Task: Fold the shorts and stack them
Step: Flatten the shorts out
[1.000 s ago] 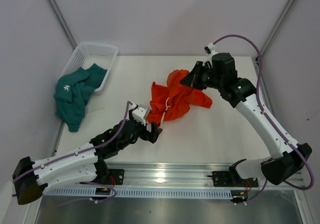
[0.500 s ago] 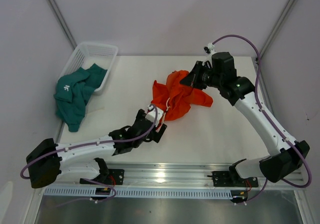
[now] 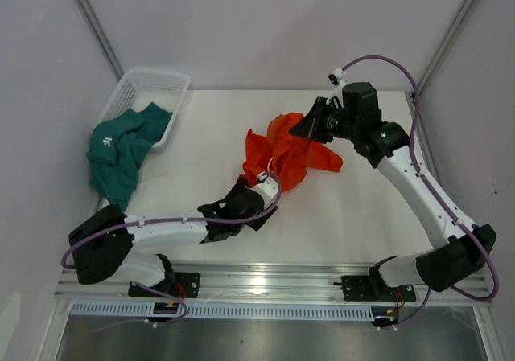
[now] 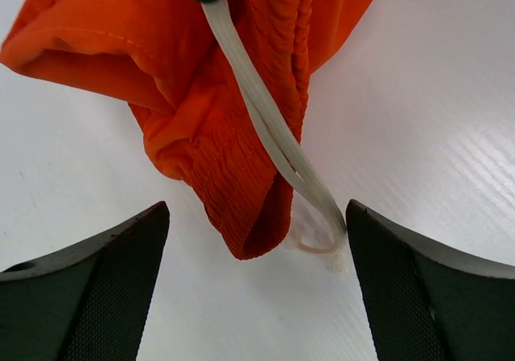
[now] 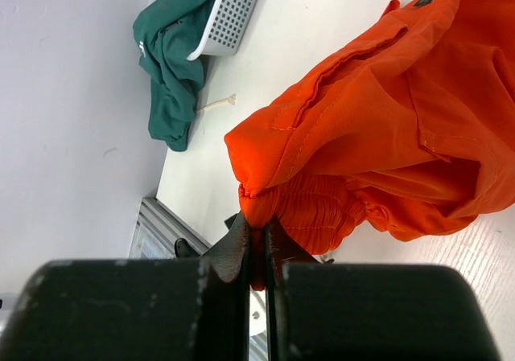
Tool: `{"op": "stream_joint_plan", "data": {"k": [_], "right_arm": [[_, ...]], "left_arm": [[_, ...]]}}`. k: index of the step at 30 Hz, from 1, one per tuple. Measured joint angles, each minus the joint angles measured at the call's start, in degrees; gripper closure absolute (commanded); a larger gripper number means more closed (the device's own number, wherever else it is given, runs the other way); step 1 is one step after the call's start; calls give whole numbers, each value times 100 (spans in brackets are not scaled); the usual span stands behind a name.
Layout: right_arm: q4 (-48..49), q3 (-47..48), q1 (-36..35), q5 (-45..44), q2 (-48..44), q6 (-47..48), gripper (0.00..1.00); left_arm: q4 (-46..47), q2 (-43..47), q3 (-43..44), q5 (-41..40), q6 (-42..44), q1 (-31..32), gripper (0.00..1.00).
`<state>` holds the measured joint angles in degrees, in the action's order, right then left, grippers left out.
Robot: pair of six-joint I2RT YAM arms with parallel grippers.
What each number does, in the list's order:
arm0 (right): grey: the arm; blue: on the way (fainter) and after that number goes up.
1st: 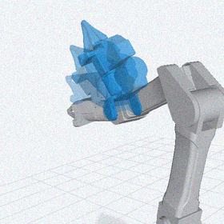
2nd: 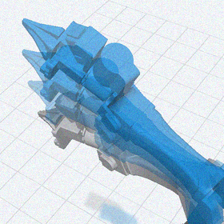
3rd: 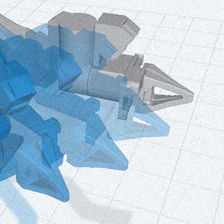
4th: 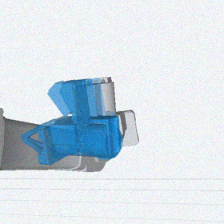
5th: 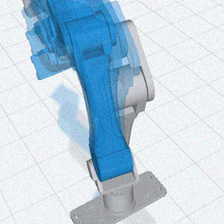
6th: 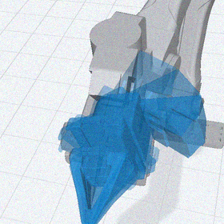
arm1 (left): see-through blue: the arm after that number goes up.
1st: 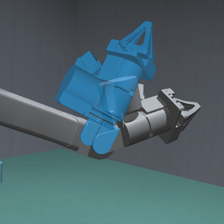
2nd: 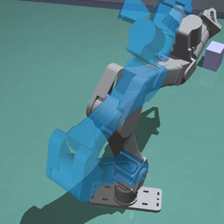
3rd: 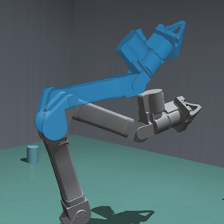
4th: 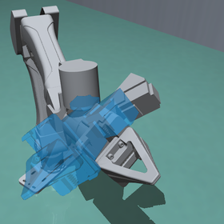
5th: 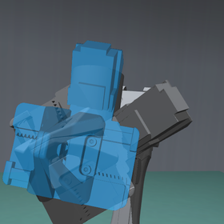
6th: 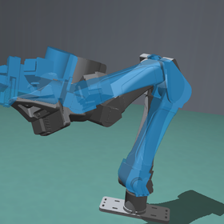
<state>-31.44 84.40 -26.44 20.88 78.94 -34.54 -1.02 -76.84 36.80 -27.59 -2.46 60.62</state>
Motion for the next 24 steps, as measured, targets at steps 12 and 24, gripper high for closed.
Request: {"op": "stream_joint_plan", "data": {"k": [12, 24], "right_arm": [[17, -7, 42, 105, 15, -2, 100], [-109, -4, 144, -35, -116, -153, 100]], "left_arm": [[-151, -804, 221, -597, -26, 2, 86], [-973, -505, 772, -839, -155, 22, 100]]}}
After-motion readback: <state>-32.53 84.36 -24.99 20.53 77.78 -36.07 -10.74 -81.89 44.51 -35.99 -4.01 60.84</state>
